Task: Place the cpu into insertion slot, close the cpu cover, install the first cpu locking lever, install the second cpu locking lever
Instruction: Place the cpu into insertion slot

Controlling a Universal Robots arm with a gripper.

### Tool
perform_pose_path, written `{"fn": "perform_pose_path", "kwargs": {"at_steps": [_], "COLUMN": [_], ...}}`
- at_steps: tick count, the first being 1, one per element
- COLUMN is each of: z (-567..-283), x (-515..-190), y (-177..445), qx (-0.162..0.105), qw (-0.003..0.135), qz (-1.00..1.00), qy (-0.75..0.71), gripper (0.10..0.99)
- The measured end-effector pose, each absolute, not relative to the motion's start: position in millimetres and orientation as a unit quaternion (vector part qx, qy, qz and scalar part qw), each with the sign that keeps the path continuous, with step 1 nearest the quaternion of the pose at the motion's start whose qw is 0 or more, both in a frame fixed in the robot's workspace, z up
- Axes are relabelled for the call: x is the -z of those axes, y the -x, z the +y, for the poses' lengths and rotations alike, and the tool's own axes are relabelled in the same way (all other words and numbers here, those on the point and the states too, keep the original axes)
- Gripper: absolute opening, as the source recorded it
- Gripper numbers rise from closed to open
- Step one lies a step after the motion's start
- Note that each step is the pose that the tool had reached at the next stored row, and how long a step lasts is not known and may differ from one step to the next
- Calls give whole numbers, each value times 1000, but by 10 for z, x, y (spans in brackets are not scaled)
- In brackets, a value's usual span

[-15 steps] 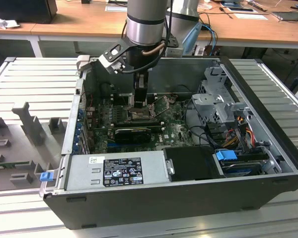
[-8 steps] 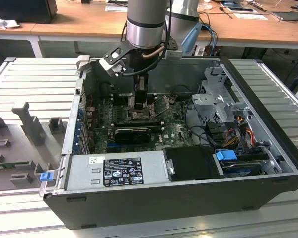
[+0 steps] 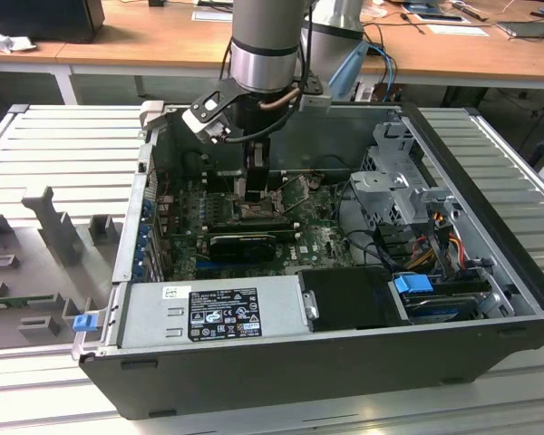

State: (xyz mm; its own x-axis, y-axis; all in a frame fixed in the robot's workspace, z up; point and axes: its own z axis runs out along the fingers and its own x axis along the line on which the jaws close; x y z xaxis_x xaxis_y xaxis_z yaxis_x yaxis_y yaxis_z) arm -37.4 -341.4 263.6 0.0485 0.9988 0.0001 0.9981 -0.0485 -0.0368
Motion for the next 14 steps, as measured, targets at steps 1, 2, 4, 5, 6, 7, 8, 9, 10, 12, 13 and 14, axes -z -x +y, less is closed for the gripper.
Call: {"fn": "perform_pose_path", "kwargs": {"at_steps": [1, 2, 4, 5, 6, 7, 8, 9, 10, 12, 13, 14], "z": [-3410, -3407, -3400, -3393, -3383, -3369, -3357, -3346, -3337, -3324, -3317, -3302], "x": [-2630, -2625, -2615, -2603, -2586, -2566, -2550, -2537, -2526, -2510, -2503, -2494], "y": [374, 374, 374, 372, 367, 359, 352, 347, 344, 342, 341, 341], "qx": [-13, -13, -13, -13, -13, -13, -13, -13, -13, -13, -13, -13], "qw": [13, 13, 13, 13, 13, 13, 13, 13, 13, 13, 13, 13], "qz": [-690, -691, -692, -693, -695, -697, -699, -701, -703, -705, -706, -706], "qy": [723, 723, 722, 720, 719, 716, 715, 713, 711, 709, 708, 708], "gripper": [529, 529, 529, 529, 529, 529, 529, 529, 529, 529, 529, 529]}}
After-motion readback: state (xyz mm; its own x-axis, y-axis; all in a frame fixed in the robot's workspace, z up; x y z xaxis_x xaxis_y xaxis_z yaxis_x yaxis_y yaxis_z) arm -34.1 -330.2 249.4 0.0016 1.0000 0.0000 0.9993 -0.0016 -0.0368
